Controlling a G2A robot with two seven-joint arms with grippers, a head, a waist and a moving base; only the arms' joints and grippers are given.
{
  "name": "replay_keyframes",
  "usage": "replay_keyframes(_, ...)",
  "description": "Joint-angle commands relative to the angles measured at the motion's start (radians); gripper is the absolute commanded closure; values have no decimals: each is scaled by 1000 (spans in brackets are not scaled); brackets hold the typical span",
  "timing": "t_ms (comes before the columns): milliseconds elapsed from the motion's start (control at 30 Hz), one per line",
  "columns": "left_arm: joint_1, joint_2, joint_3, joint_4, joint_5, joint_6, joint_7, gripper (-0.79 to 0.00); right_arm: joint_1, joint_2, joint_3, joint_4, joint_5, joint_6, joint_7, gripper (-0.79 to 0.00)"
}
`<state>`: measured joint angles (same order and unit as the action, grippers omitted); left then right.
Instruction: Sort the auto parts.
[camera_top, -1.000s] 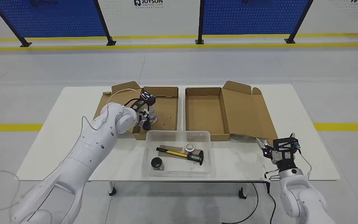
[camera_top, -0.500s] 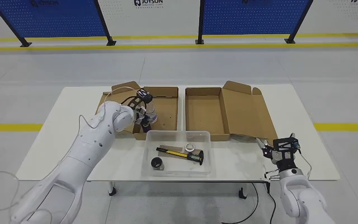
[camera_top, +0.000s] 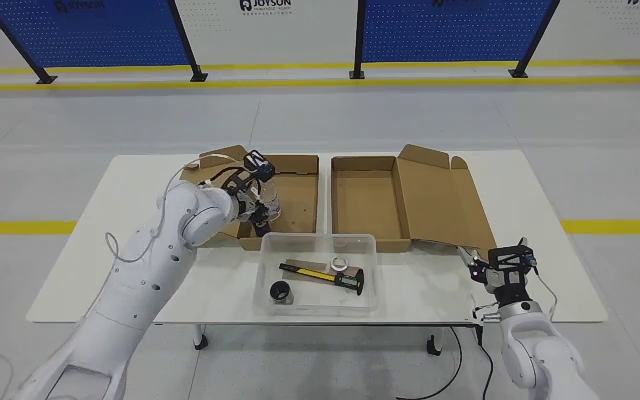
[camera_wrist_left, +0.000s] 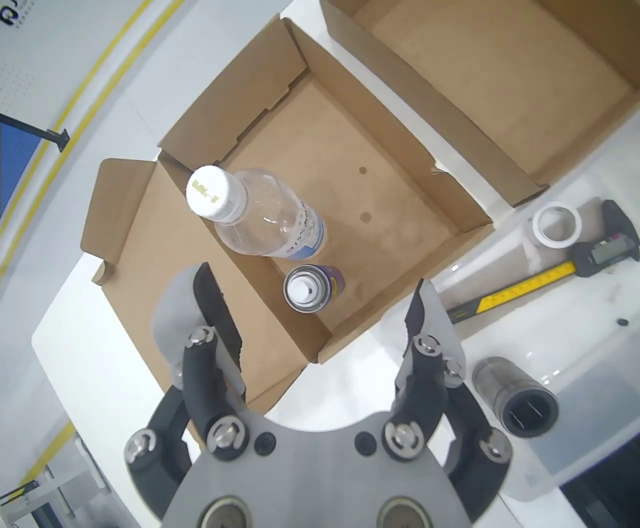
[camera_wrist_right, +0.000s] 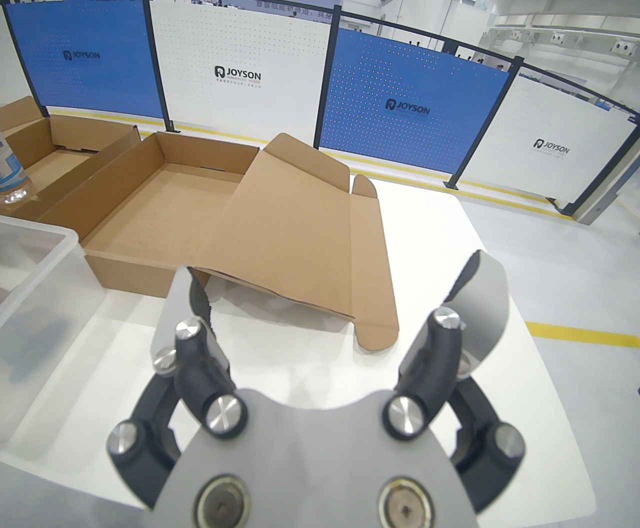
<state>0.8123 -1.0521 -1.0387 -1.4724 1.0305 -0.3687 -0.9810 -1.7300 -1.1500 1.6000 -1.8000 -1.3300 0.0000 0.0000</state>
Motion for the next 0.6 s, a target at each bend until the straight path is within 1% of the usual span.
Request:
replay_keyframes(0, 48, 12, -28, -89, -8, -31, -36, -730, 0, 0, 0, 0, 0, 0, 0, -785)
replay_keyframes(33, 78, 20, -46, -141, -19, -58, -54, -727, 0, 0, 0, 0, 0, 0, 0, -785)
replay_keyframes(100, 114, 28, -62, -197, -35, -96, -74, -720, 0, 0, 0, 0, 0, 0, 0, -785)
replay_keyframes(133, 137, 33, -67, -233, -48, -130, -95, -702, 0, 0, 0, 0, 0, 0, 0, -785)
replay_keyframes(233, 169, 41, -66, -290, -64, -191, -139, -680, 0, 0, 0, 0, 0, 0, 0, -785)
replay_keyframes(267, 177, 43, -58, -306, -78, -217, -155, -686, 0, 0, 0, 0, 0, 0, 0, -785)
replay_keyframes(300, 183, 44, -48, -315, -94, -244, -175, -674, 0, 0, 0, 0, 0, 0, 0, -785)
replay_keyframes(333, 184, 45, -37, -322, -102, -266, -196, -628, 0, 0, 0, 0, 0, 0, 0, -785)
replay_keyframes(400, 184, 46, -5, -312, -117, -272, -198, -499, 0, 0, 0, 0, 0, 0, 0, -785)
replay_keyframes(433, 173, 48, 32, -304, -88, -267, -203, -477, 0, 0, 0, 0, 0, 0, 0, -785)
replay_keyframes(567, 137, 50, 110, -280, -102, -266, -204, -477, 0, 0, 0, 0, 0, 0, 0, -785)
